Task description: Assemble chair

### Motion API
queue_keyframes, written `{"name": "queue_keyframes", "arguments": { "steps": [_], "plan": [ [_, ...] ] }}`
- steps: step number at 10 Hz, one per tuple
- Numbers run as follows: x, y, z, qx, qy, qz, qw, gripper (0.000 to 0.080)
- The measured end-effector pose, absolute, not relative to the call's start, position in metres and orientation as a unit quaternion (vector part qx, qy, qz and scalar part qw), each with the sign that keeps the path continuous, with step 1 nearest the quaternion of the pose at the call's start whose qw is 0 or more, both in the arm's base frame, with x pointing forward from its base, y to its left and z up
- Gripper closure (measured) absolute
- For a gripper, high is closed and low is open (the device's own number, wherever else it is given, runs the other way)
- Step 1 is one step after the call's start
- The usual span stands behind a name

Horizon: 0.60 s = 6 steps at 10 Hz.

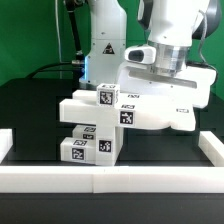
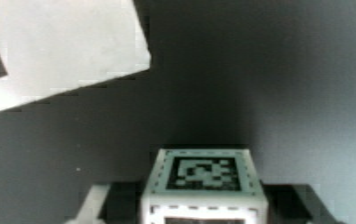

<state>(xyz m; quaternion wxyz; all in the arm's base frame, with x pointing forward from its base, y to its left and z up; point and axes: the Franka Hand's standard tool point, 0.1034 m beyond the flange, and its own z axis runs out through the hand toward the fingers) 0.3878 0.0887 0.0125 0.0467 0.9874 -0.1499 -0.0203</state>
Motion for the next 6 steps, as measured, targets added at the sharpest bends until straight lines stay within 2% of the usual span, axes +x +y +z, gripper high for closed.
{"name": "queue_keyframes", "arguments": {
  "steps": [6],
  "plan": [
    [0.3888, 0.0863, 0.014, 0.988, -0.146, -0.02, 0.046, 0.051]
  ]
}}
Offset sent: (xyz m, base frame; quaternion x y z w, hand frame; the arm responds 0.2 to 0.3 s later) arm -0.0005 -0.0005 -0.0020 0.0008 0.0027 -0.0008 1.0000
